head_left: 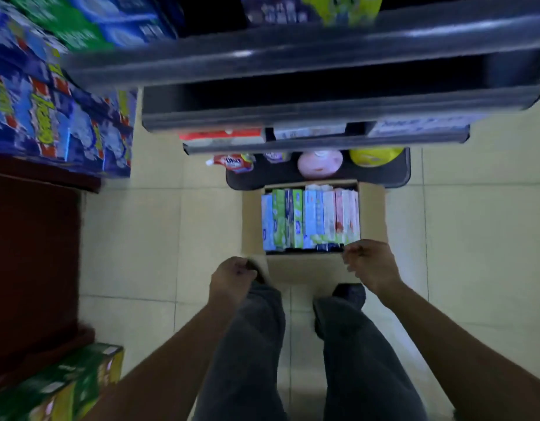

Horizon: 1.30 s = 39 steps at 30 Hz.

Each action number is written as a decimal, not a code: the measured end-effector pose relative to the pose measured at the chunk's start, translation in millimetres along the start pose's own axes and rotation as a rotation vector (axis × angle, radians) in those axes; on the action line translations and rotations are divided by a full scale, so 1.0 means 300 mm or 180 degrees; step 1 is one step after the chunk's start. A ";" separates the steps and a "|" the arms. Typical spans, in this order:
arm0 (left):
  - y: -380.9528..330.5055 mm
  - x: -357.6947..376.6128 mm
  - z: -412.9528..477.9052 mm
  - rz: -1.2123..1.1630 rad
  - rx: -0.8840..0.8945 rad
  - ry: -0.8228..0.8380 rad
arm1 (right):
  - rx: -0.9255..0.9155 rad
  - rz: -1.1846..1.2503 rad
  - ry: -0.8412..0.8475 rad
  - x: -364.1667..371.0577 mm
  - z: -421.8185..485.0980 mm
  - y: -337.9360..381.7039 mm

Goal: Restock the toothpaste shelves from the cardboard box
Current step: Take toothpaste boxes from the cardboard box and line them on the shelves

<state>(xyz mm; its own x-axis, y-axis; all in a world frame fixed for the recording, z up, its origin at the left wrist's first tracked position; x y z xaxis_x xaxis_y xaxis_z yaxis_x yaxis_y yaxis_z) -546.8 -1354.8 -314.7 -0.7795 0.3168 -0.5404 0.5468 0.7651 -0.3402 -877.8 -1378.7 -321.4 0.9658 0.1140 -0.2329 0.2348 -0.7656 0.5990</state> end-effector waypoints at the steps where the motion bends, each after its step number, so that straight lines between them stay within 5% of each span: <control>1: 0.017 0.039 0.028 0.0009 -0.0072 0.0044 | 0.0072 -0.0038 0.0049 0.012 0.024 -0.048; 9: 0.172 0.301 0.431 0.0470 -0.0265 0.0085 | 0.0445 -0.0008 0.0160 0.184 0.245 -0.407; 20: 0.238 0.528 0.835 0.0550 -0.0007 -0.0048 | 0.0755 0.0431 0.0137 0.359 0.372 -0.607; 30: 0.311 0.522 0.893 0.0387 -0.0350 -0.0318 | 0.0850 0.0255 0.0182 0.363 0.413 -0.624; 39: 0.362 0.368 0.595 -0.1100 -0.0449 -0.0106 | 0.0364 0.0018 0.0342 0.458 0.401 -0.459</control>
<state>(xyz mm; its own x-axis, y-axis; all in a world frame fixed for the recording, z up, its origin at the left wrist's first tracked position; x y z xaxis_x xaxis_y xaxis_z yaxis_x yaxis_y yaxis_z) -518.9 -1336.7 -548.7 -0.8990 0.0097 -0.4378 0.2039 0.8941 -0.3987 -790.7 -1333.9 -528.0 0.9747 0.1720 -0.1427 0.2213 -0.8327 0.5075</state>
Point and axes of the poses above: each hand's wrist, its own z-axis towards the middle knuckle, its own x-axis out of the palm, y = z × x, the point moved 7 cm from there along z, towards the middle knuckle, and after that the axes turned 4 degrees about y, right-handed, at the moved point
